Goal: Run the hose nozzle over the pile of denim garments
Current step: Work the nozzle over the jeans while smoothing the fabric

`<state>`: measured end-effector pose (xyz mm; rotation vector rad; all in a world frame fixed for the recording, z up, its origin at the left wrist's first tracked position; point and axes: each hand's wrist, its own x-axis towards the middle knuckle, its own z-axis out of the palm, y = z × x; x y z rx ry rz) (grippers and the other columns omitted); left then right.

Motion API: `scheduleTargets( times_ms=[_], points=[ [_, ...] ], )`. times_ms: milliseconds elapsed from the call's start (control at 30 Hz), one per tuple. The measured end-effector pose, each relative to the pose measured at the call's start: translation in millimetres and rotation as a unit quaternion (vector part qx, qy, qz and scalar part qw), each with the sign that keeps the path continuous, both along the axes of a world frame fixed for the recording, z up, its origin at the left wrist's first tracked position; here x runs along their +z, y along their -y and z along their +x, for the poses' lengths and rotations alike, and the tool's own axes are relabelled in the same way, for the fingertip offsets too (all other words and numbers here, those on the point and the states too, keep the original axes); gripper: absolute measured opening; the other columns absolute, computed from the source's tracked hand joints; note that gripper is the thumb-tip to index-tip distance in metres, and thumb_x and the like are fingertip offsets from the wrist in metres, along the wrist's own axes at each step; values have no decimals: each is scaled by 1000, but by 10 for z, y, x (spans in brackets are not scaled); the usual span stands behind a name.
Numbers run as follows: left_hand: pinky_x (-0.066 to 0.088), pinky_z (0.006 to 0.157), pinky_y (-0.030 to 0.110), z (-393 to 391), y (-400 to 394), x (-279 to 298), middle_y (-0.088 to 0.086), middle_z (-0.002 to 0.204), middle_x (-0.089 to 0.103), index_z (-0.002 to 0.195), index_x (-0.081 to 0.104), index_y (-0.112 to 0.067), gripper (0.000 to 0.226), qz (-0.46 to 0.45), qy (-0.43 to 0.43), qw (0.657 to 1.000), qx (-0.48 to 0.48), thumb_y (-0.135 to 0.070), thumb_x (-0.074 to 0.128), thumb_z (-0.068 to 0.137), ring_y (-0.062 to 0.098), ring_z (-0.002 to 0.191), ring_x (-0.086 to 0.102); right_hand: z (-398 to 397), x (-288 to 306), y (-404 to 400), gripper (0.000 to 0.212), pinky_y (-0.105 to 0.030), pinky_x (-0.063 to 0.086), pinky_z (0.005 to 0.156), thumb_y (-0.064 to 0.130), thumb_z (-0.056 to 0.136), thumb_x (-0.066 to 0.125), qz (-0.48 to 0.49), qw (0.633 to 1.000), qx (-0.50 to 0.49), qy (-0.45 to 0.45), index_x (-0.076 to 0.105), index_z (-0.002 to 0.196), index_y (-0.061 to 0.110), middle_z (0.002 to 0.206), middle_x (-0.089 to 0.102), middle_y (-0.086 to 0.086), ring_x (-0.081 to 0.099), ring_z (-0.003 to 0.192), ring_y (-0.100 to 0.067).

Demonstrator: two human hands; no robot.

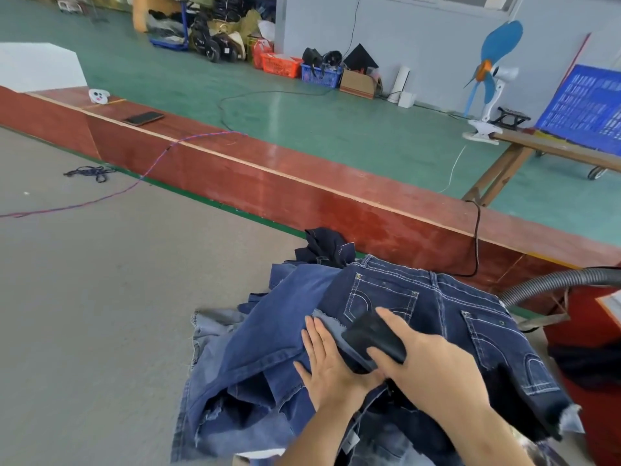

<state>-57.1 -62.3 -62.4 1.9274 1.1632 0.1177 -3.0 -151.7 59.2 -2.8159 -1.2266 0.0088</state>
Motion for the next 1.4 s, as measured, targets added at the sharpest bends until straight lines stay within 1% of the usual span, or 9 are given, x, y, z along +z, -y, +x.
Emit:
scheduleTargets(
  times_ms=[200,333,467,600,700,833,1167,1300,1400],
  points=[
    [-11,115,52,22,24,-6,-15,139,-49,130,-45,-25,122,-4,12,1000,23,-75,18,38,6,131,-42,-11,-137,-135,57,-28,39,60,54,95,39,-55,998,-1,4,16,146,45,98,66,8,65,88,-18],
    [-12,116,51,30,33,-25,-11,148,-44,131,-43,-23,105,-11,20,999,32,-73,2,51,6,131,-42,-3,-268,-374,56,-28,36,55,48,97,40,-60,998,4,31,18,147,39,95,67,4,67,85,-19],
    [-9,116,52,18,6,-71,-7,145,-47,131,-44,-20,105,5,-14,1000,-4,-67,36,81,8,130,-42,-18,-359,-584,57,-28,40,60,49,99,37,-30,999,17,31,14,150,37,99,68,0,67,88,-21],
    [-7,116,53,0,-22,-44,-12,137,-49,131,-43,-20,140,-9,-22,1000,-19,-79,61,60,7,130,-40,157,-144,-550,57,-27,39,57,54,95,41,77,997,-15,-10,19,146,44,97,69,4,67,85,-20],
    [-7,117,53,2,-21,-32,-13,138,-48,131,-43,-21,147,-19,-12,1000,-16,-85,63,52,5,129,-40,304,45,-403,51,-29,38,61,53,90,47,90,995,-26,-28,30,138,50,103,68,9,64,90,-22],
    [-7,117,52,3,-9,-37,-11,137,-49,132,-43,-20,147,-18,-25,999,-9,-84,63,53,5,129,-40,247,10,-305,48,-29,39,65,50,88,49,-19,999,2,-46,35,134,48,113,64,10,62,99,-21],
    [-7,117,52,29,-12,-85,0,149,-45,131,-44,-14,111,2,-38,999,-4,-63,44,83,12,136,-38,-8,-345,-708,57,-30,41,62,47,98,40,-21,999,29,30,17,150,37,104,68,-1,67,92,-22],
    [-7,116,51,18,-17,-63,-8,136,-52,132,-43,-17,139,-13,-30,999,-17,-83,55,59,9,130,-41,182,-164,-623,57,-28,40,59,49,94,45,46,998,-6,-36,22,146,43,101,68,4,65,88,-21],
    [-6,117,52,5,-11,-68,-8,136,-51,129,-44,-18,144,-13,-29,999,-19,-88,55,51,7,128,-42,228,-46,-518,53,-30,39,63,47,90,49,13,999,4,-44,31,139,44,112,65,6,63,97,-23]
  ],
)
